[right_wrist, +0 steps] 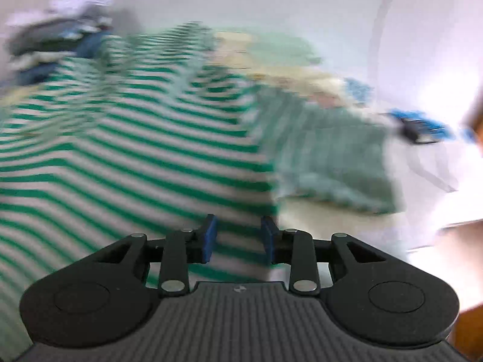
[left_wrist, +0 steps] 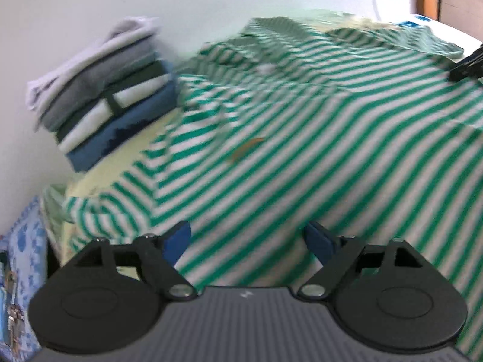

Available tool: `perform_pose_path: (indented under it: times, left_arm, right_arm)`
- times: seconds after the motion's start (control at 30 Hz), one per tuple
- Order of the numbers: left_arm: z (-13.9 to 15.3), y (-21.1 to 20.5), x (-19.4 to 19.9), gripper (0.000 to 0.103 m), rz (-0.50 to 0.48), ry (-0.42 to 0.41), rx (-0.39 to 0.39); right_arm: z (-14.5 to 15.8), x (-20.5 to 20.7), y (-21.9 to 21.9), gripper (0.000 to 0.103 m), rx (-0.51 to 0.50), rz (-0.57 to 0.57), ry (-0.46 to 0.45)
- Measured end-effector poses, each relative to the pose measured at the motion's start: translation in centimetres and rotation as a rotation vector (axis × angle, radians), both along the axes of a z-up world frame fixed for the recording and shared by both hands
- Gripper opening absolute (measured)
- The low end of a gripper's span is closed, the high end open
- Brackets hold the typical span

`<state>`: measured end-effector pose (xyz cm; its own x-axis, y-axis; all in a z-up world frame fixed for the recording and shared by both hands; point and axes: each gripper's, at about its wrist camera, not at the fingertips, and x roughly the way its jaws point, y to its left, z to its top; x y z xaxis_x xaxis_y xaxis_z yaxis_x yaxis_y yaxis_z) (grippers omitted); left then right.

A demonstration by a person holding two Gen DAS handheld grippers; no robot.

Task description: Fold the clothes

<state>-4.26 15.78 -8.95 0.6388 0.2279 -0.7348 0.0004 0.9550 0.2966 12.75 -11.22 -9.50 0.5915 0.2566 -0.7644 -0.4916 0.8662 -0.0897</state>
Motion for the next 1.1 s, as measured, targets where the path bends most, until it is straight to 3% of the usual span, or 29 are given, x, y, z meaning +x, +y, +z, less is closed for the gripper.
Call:
perform_pose_path:
  times: [0.07, 0.1, 0.13, 0.27, 0.37, 0.43, 0.53, 0.57, 0.6, 0.7, 0.87, 0.93, 1.0, 1.03, 1.1]
  left_arm:
    - [0.2, 2.0, 0.4, 0.085, 0.043, -0.014, -0.061]
    - [0.4, 2.8, 0.8, 0.077, 0.066, -0.037, -0.098]
    - [0.6, 3.2, 1.4, 0.077, 0.086, -0.062, -0.125]
    - [0.0, 3.1, 4.4, 0.08, 0.121, -0.081, -0.153]
    - [-0.7, 3.6, 5.3, 0.089, 0.159, -0.088, -0.141]
    - [-0.6, 4.4, 5.3, 0.091, 0.192, -0.106, -0.132]
    - [-0.2, 5.5, 5.4, 0.098, 0.241, -0.127, -0.122]
    - [0.0, 5.9, 5.4, 0.095, 0.257, -0.134, -0.119]
    - [0.1, 6.3, 5.4, 0.084, 0.273, -0.141, -0.115]
    - [0.6, 6.9, 5.6, 0.084, 0.309, -0.17, -0.107]
    - [0.5, 5.1, 7.8, 0.09, 0.281, -0.193, -0.122]
    - [0.0, 5.2, 8.4, 0.088, 0.296, -0.182, -0.115]
    - [-0.5, 5.7, 8.8, 0.089, 0.32, -0.169, -0.097]
    - [-0.7, 6.2, 8.7, 0.094, 0.337, -0.169, -0.093]
    - [-0.9, 7.5, 8.3, 0.096, 0.375, -0.183, -0.094]
  right_arm:
    - [0.7, 0.6, 0.1, 0.033, 0.029, -0.058, 0.029]
    - [1.4, 0.6, 0.7, 0.033, 0.087, -0.035, 0.045]
    - [2.0, 0.3, 2.0, 0.033, 0.147, 0.019, 0.053]
    - [1.7, -0.4, 9.2, 0.035, 0.194, 0.144, 0.069]
    - [0.4, 0.3, 13.3, 0.035, 0.241, 0.209, 0.117]
    - [-0.4, 1.5, 14.8, 0.034, 0.218, 0.218, 0.124]
    - [-0.2, 3.2, 14.9, 0.034, 0.211, 0.206, 0.082]
    - [0.1, 4.0, 14.9, 0.034, 0.223, 0.191, 0.085]
    - [0.3, 4.8, 14.9, 0.034, 0.234, 0.176, 0.089]
    - [1.2, 6.3, 16.6, 0.034, 0.352, 0.221, 0.157]
    - [0.7, 8.3, 23.9, 0.035, 0.437, 0.33, 0.197]
    - [0.0, 9.5, 26.4, 0.034, 0.493, 0.381, 0.296]
    - [-0.7, 9.9, 27.8, 0.032, 0.464, 0.396, 0.327]
    - [-1.1, 10.1, 28.6, 0.024, 0.45, 0.403, 0.341]
    - [-1.2, 10.4, 28.2, 0.005, 0.399, 0.378, 0.242]
